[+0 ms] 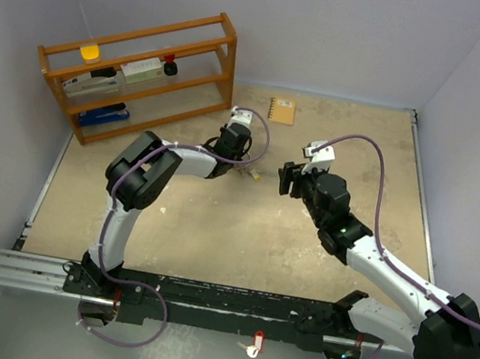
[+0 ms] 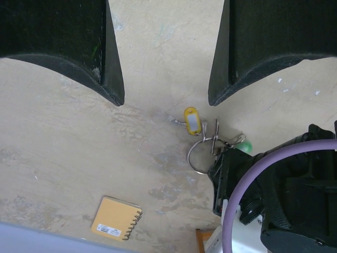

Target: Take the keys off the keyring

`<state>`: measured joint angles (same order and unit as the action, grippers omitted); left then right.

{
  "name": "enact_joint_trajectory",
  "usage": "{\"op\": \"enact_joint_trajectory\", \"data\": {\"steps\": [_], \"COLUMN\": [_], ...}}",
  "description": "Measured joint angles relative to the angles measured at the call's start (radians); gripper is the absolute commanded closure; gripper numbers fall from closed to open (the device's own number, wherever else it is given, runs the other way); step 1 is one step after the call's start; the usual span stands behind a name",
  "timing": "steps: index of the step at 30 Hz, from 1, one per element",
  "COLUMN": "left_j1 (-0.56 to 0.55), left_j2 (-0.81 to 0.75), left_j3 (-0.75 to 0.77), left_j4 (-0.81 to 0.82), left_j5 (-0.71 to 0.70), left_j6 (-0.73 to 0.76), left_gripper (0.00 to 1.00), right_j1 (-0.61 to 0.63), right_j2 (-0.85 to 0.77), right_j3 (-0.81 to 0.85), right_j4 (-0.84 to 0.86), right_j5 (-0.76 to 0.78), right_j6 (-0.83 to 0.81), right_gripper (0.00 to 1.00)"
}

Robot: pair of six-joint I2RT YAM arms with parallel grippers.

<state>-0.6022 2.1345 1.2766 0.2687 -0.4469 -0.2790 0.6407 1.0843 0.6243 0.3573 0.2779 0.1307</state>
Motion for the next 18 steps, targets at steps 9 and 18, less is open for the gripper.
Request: {"op": "enact_joint_trajectory", "data": {"steps": [9, 18], "left_j1": [0.005, 0.006], "left_j2": [0.003, -0.098], "left_j3": [-0.003, -0.060], "left_j4": [0.020, -0.056], "left_j5": [0.023, 0.031], "left_j6": [-0.018, 0.020], "left_gripper": [1.00, 1.00], "right_j1": [0.000, 0.000], "right_j2": [-0.012, 0.030], "right_j3": [0.000, 0.000], "right_j4": [-0.005, -0.009], "right_j5": [0.046, 0.042], "right_j6": [-0.003, -0.005], "right_gripper": [0.32, 0.32]}}
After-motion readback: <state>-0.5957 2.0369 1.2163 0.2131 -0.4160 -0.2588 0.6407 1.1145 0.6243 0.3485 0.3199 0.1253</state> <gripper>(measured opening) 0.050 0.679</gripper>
